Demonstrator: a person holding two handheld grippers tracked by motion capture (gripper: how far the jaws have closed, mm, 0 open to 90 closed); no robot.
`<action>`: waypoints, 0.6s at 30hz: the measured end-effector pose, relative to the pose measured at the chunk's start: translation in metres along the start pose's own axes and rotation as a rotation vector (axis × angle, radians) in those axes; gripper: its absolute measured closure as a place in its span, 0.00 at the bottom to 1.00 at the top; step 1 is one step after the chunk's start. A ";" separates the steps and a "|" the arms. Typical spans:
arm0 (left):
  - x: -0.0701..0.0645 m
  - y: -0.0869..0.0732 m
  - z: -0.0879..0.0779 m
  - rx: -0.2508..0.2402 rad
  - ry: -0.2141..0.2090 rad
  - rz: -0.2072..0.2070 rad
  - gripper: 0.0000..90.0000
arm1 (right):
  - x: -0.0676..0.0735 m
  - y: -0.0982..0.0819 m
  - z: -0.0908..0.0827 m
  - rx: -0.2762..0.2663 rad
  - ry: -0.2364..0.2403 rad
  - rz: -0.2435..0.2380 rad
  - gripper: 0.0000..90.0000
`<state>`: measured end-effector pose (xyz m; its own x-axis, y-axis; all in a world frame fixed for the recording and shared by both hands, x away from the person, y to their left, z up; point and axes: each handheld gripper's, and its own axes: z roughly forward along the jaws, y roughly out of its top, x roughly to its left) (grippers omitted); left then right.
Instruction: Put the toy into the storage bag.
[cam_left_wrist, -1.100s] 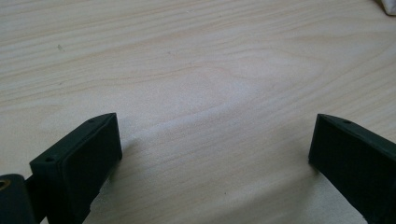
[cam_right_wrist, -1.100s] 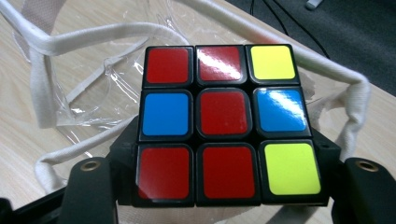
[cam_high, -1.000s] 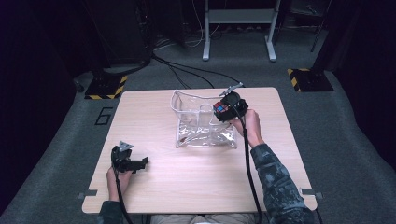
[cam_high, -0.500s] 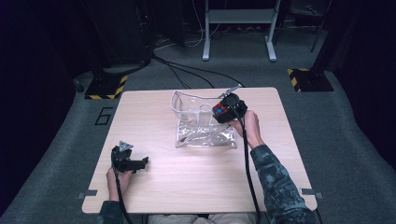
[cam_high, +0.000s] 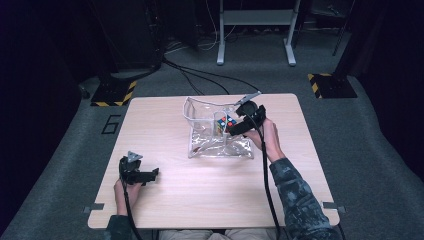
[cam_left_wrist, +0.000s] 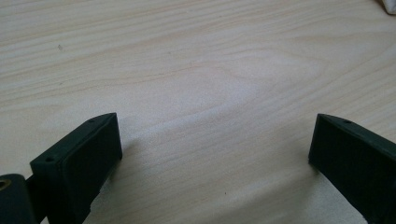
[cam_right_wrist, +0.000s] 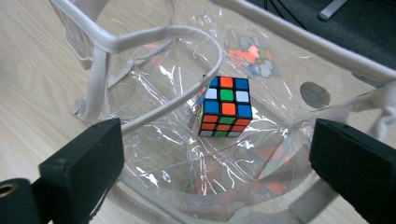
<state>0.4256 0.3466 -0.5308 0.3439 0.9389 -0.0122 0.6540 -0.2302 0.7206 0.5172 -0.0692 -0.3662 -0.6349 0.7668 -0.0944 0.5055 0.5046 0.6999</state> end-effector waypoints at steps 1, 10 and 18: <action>0.000 0.000 0.000 0.000 0.000 0.000 0.03 | 0.001 -0.001 -0.003 -0.003 -0.003 0.016 0.00; 0.000 0.000 0.000 -0.003 -0.001 -0.002 0.03 | -0.001 -0.018 -0.027 -0.071 -0.020 0.042 0.00; 0.000 0.000 0.000 -0.003 0.000 -0.002 0.03 | -0.002 -0.044 -0.042 -0.091 -0.041 0.063 0.00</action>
<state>0.4256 0.3464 -0.5310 0.3426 0.9394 -0.0134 0.6528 -0.2277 0.7225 0.4718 -0.1098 -0.3673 -0.5781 0.8124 -0.0758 0.4870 0.4181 0.7668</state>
